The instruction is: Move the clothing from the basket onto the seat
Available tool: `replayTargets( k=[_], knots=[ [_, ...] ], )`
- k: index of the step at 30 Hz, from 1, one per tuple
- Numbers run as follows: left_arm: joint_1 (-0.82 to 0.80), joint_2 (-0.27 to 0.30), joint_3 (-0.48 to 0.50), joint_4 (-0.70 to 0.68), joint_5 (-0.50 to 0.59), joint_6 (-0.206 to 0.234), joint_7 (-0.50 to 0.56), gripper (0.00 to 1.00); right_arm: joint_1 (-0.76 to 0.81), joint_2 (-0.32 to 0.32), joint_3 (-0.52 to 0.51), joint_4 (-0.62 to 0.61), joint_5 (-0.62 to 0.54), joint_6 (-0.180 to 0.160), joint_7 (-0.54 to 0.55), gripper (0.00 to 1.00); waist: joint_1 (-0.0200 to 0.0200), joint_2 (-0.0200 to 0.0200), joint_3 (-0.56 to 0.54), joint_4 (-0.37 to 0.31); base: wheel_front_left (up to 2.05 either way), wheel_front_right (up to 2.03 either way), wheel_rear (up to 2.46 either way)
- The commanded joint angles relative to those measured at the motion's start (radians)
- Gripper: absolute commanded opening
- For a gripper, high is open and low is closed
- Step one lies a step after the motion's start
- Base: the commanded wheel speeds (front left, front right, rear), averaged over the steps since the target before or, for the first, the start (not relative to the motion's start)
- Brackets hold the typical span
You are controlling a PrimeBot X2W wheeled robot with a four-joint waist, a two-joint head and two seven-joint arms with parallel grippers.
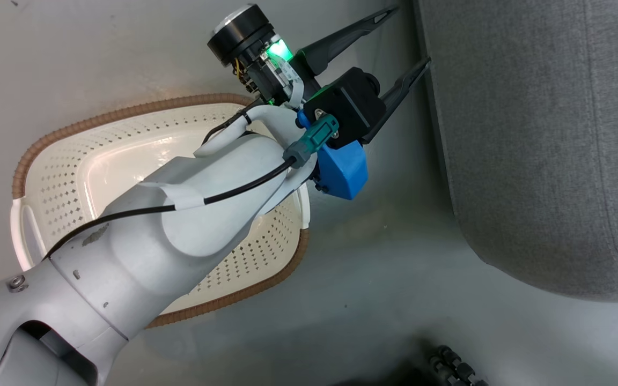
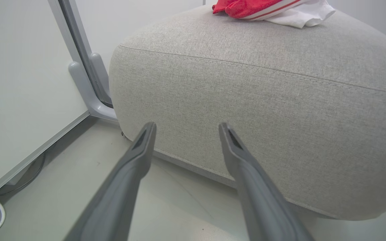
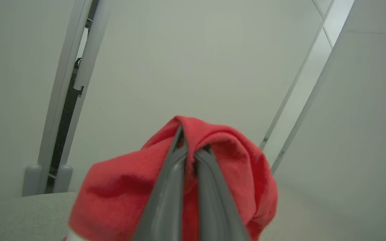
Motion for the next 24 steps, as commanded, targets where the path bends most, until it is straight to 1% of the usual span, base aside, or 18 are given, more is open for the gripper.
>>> replayTargets(
  k=[1,8,13,14,15,16,17,21,24],
  knots=[
    [-0.016,0.003,0.000,-0.004,0.004,0.004,0.002,1.00,0.004,0.007,-0.003,0.018,-0.001,0.000,0.000,0.00,-0.0001,0.0000,0.013,0.003,0.00,0.00,0.00],
    [-0.022,0.007,-0.007,-0.016,0.001,0.007,0.008,1.00,-0.001,0.060,0.005,0.171,-0.015,0.000,0.000,0.00,-0.0001,0.0000,0.025,0.013,0.00,0.00,0.00],
    [-0.025,0.012,-0.007,-0.015,-0.001,0.015,0.001,1.00,-0.007,0.086,-0.002,0.217,-0.025,0.000,0.000,0.00,-0.0001,0.0000,0.017,0.017,0.00,0.00,0.00],
    [-0.022,0.013,-0.007,-0.014,-0.003,0.017,-0.001,1.00,-0.006,0.089,-0.005,0.214,-0.025,0.000,0.000,0.10,-0.0001,0.0000,0.012,0.016,0.00,0.00,0.00],
    [-0.018,0.014,-0.007,-0.011,-0.005,0.018,-0.004,1.00,-0.002,0.093,-0.008,0.209,-0.027,0.000,0.000,0.42,-0.0001,0.0000,0.005,0.014,0.00,0.00,0.00],
    [-0.011,0.014,-0.007,-0.009,-0.008,0.018,-0.008,1.00,0.006,0.098,-0.009,0.205,-0.029,0.000,0.000,0.96,-0.0001,0.0000,-0.004,0.013,0.00,0.00,0.00],
    [-0.003,0.015,-0.006,-0.005,-0.009,0.020,-0.013,1.00,0.016,0.103,-0.009,0.198,-0.035,0.000,0.000,1.00,-0.0001,0.0000,-0.015,0.011,0.00,0.00,0.00],
    [0.025,0.005,-0.002,0.007,-0.022,0.027,-0.038,1.00,0.078,0.120,-0.026,0.150,-0.032,0.000,0.000,1.00,-0.0001,0.0000,-0.074,0.011,0.00,0.00,0.00],
    [0.057,-0.001,0.003,0.022,-0.035,0.038,-0.056,1.00,0.153,0.141,-0.027,0.082,-0.047,0.000,0.000,1.00,-0.0001,0.0000,-0.134,0.015,0.00,0.00,0.00]
  ],
)
